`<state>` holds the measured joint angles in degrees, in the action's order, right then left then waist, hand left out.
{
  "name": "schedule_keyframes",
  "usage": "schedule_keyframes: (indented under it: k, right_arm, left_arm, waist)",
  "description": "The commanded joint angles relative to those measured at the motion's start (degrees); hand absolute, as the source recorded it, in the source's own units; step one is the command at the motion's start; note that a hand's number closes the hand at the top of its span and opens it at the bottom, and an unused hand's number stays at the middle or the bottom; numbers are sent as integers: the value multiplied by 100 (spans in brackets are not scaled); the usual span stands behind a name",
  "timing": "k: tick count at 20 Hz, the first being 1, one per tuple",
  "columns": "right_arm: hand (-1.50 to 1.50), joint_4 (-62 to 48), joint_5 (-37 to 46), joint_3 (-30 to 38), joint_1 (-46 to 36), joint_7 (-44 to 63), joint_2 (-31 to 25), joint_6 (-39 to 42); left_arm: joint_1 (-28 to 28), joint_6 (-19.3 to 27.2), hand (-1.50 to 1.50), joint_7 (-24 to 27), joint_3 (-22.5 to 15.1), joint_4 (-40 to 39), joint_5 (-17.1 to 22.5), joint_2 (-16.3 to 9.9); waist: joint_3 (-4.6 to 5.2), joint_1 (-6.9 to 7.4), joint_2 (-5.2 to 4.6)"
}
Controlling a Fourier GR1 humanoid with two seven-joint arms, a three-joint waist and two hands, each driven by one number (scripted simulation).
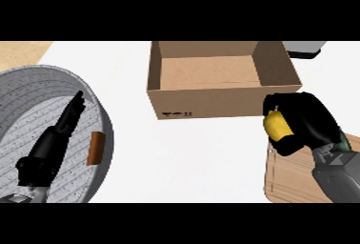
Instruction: Pick the lemon from the cutting board and place it in the cardboard box
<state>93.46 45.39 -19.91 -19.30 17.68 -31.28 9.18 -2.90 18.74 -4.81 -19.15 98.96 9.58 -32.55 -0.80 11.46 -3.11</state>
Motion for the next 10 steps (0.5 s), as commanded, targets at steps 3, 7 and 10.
schedule_keyframes:
  k: [3,7,10]
  right_arm:
    - [150,-226,-778,-10,-869,-2301,-562,400]
    - [150,-342,-1971,427,-1258,-3557,-349,673]
    - [150,-734,-2753,664,-1519,-4440,-303,1164]
  left_arm:
    - [-76,-34,0,-55,-127,-167,-26,78]
    - [-128,-8,0,-200,-119,-95,53,29]
    - [-166,74,0,-252,-110,-144,51,-5]
  waist:
    - [28,-11,-88]
    - [5,-140,-57]
    - [21,-264,-68]
